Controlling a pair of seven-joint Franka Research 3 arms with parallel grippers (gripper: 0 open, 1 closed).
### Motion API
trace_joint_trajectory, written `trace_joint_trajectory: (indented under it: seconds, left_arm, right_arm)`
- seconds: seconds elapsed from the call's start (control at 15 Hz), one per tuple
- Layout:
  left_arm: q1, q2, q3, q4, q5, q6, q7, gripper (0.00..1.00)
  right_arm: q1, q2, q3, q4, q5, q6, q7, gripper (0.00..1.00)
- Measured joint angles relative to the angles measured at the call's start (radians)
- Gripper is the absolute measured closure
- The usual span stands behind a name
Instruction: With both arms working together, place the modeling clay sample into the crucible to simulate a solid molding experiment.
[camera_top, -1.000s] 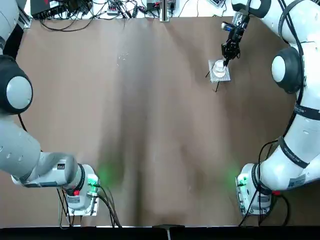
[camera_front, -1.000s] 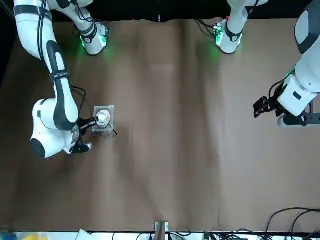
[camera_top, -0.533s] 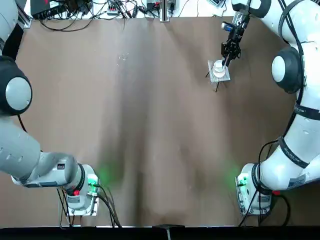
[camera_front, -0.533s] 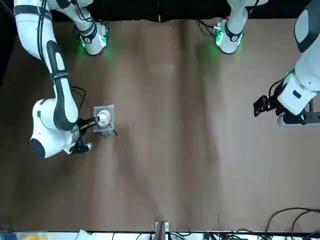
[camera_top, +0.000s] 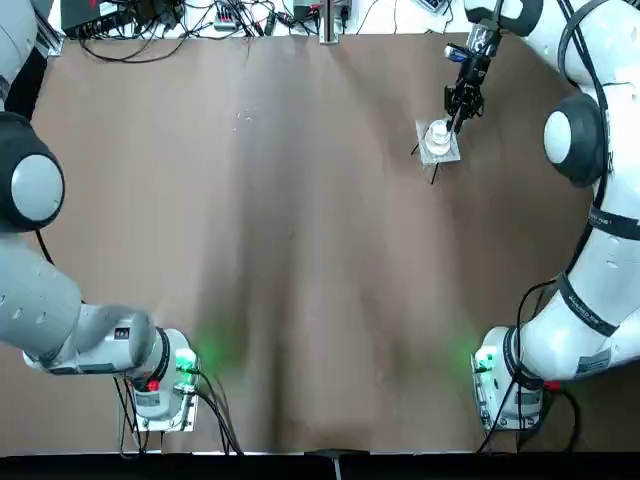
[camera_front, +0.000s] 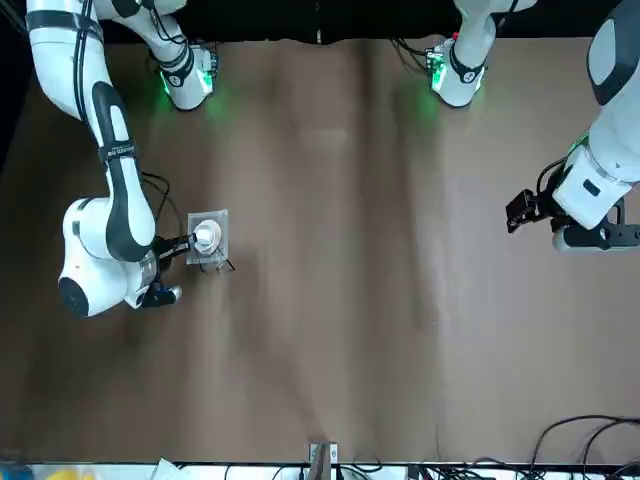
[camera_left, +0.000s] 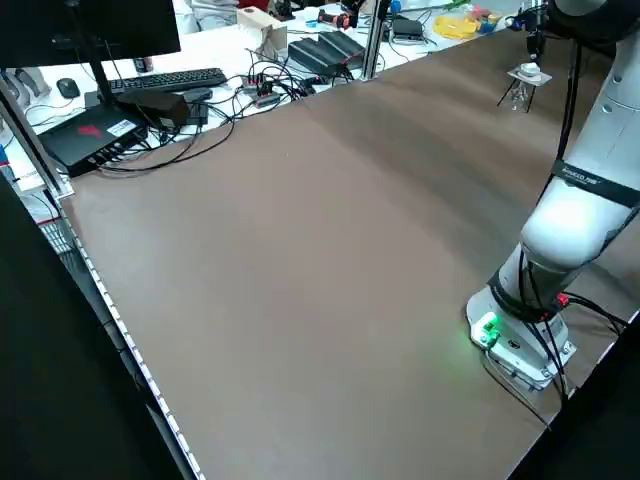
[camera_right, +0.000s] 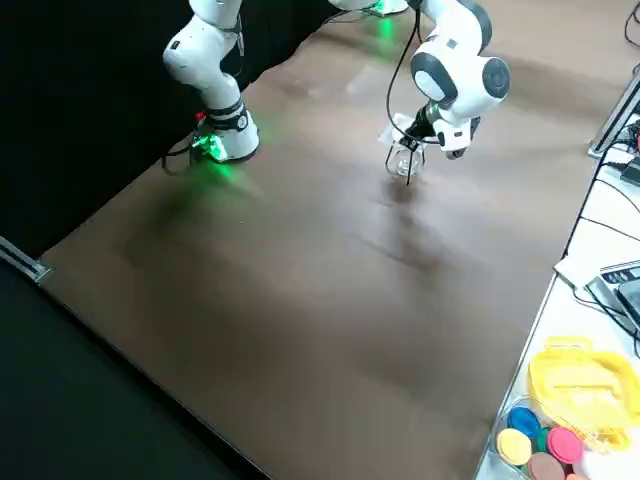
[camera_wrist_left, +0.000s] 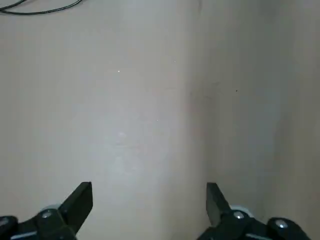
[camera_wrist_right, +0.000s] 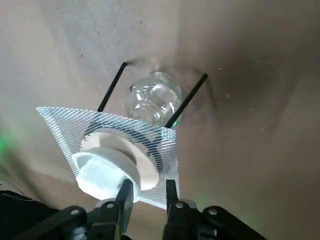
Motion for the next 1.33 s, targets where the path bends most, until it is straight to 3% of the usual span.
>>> trace_joint_trajectory:
  seconds: [0.6, 0.87, 1.33]
  left_arm:
    - [0.001, 0.000, 0.000, -0.010, 0.001, 0.000, 0.044, 0.00]
    - [0.004, 0.001, 0.001, -0.013, 0.001, 0.000, 0.054, 0.00]
    - [0.004, 0.001, 0.003, -0.013, 0.001, 0.000, 0.062, 0.00]
  right_arm:
    - [-0.018, -0.003, -0.001, 0.010, -0.004, -0.017, -0.001, 0.66]
    - [-0.018, -0.025, -0.001, 0.076, -0.004, -0.101, -0.001, 0.64]
    - [-0.062, -0.181, -0.008, 0.125, -0.026, -0.118, -0.026, 0.63]
